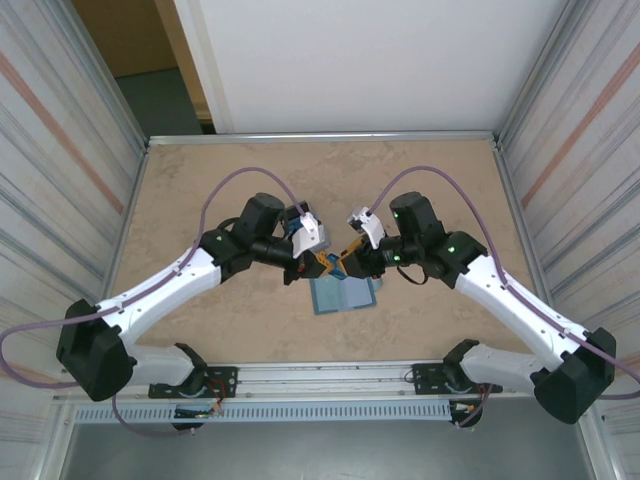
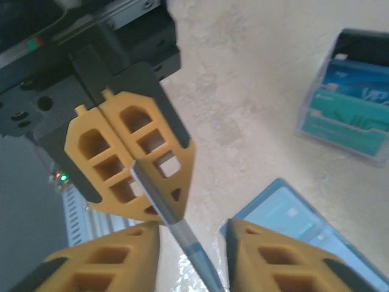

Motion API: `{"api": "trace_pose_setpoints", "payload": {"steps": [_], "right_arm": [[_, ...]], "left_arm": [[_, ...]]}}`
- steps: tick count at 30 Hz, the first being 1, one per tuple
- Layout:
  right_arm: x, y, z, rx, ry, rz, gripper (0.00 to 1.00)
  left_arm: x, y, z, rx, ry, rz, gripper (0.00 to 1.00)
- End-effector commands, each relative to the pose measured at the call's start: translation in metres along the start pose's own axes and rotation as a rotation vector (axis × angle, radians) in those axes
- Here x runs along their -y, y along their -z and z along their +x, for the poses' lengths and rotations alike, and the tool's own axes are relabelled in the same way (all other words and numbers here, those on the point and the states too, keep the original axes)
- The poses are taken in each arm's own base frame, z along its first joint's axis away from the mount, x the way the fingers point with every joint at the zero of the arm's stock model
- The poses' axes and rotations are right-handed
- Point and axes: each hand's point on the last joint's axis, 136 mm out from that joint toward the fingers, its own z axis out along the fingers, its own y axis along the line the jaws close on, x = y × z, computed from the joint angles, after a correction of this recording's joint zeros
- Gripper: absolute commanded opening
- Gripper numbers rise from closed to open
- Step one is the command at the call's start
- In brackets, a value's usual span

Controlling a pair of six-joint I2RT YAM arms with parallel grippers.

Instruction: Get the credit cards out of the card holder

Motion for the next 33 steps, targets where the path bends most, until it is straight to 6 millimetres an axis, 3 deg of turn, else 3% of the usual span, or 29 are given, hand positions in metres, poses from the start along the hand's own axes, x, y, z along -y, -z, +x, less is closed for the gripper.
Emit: {"api": "trace_pose_setpoints", "payload": {"steps": [1, 3, 8, 11, 16, 21, 33], "right_arm": [[0.014, 0.019, -0.015, 0.119, -0.024, 0.108, 0.49], [0.022, 0.031, -0.021, 0.182, -0.055, 0.150, 0.58], [0.029, 0.051, -0.027, 0.323, -0.144, 0.188, 0.68], [0.032, 0.053, -0.027, 0.395, -0.210, 0.183, 0.73], [0.032, 0.047, -0.030, 0.498, -0.319, 0.100, 0.76], [0.024, 0.035, -0.038, 0.527, -0.364, -0.028, 0.74], [-0.003, 0.025, -0.062, 0.534, -0.267, -0.191, 0.63]], "left_arm": [[-0.008, 0.010, -0.008, 0.045, -0.029, -0.101, 0.00], [-0.014, 0.016, -0.009, 0.076, -0.013, -0.161, 0.00], [-0.035, 0.038, -0.016, 0.206, 0.113, -0.347, 0.00], [-0.048, 0.055, -0.020, 0.329, 0.242, -0.453, 0.00], [-0.048, 0.069, -0.028, 0.499, 0.380, -0.459, 0.00], [-0.044, 0.071, -0.039, 0.593, 0.454, -0.391, 0.00], [-0.033, 0.065, -0.059, 0.679, 0.498, -0.238, 0.00]]}}
